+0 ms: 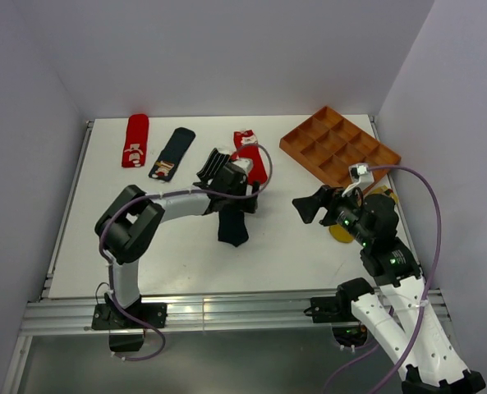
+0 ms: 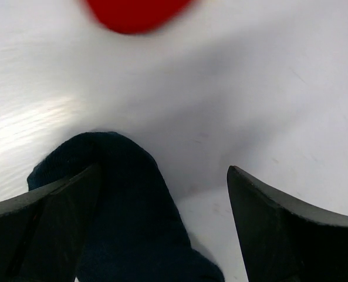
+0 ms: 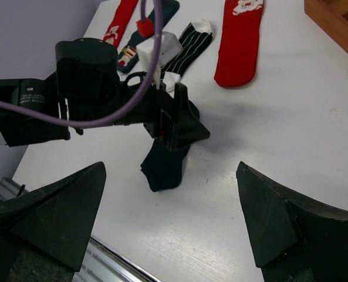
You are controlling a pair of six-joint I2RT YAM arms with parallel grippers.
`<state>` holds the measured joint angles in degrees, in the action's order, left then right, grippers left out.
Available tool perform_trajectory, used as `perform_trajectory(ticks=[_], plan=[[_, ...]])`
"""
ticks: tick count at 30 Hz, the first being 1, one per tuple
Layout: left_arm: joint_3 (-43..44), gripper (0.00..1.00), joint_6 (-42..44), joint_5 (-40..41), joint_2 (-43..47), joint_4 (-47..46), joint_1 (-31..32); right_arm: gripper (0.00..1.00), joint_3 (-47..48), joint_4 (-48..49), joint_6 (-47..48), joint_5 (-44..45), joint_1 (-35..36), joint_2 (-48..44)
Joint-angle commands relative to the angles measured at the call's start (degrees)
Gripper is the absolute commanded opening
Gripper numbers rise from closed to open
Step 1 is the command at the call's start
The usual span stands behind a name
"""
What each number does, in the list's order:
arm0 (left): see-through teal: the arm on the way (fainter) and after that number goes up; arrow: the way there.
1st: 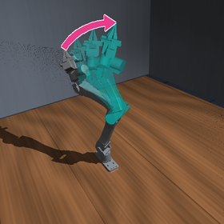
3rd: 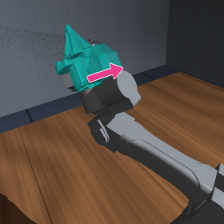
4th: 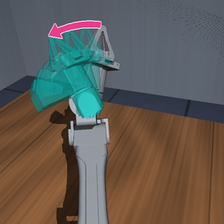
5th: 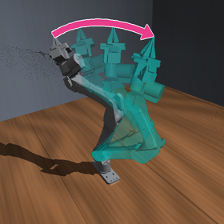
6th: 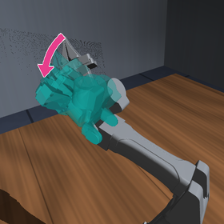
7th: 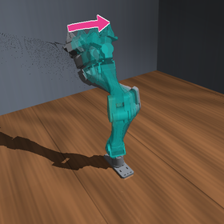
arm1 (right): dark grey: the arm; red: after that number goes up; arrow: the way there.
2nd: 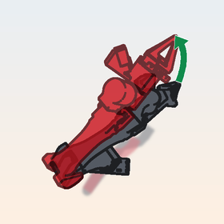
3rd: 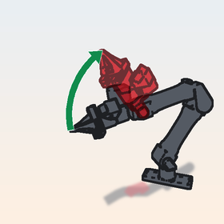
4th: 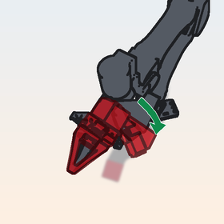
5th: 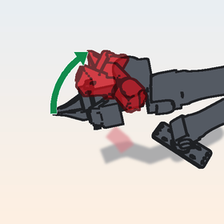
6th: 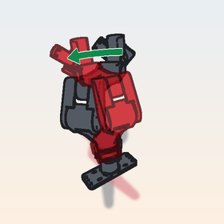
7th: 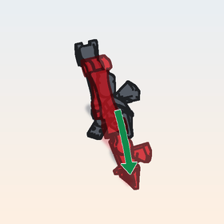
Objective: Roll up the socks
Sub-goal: Move the sock to the center of the board, then roll the sock at the center of the board.
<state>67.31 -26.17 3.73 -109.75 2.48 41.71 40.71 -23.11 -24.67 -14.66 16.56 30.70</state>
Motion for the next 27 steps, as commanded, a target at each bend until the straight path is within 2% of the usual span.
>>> perform_trajectory(ticks=[1,5,7,13,15,17,19,21,27], plan=[[2.83,0.95,10.69,-7.94,-0.90,-1.95,2.58,1.00,-0.98,3.07,1.81,-0.29,1.28,1.12],[3.61,0.96,14.74,-9.45,0.76,-5.03,2.41,1.00,-1.68,3.42,2.69,0.77,3.39,2.35],[4.75,0.97,13.87,-9.00,2.26,-5.03,1.97,1.00,-1.95,3.51,2.95,2.08,4.27,2.35],[3.19,0.99,1.33,-7.95,12.18,-5.47,-3.30,1.00,-1.95,4.48,3.31,5.24,8.22,4.80],[2.39,0.99,-2.55,-4.01,16.84,-3.46,-5.67,1.00,-2.12,5.53,3.13,6.48,9.63,6.47],[2.56,0.99,-7.12,-1.47,21.22,3.29,-8.30,1.00,-1.95,6.84,3.05,8.85,12.26,9.81],[1.61,1.00,-8.97,0.67,24.22,6.30,-10.06,0.99,-1.34,7.82,2.87,10.43,15.24,14.62],[0.64,1.00,-9.86,1.19,28.71,10.60,-12.79,0.95,-0.72,10.01,2.61,11.75,17.01,18.24],[-6.12,0.99,-10.04,3.04,39.60,18.78,-20.08,0.79,5.69,15.11,1.81,12.02,19.39,37.55]])
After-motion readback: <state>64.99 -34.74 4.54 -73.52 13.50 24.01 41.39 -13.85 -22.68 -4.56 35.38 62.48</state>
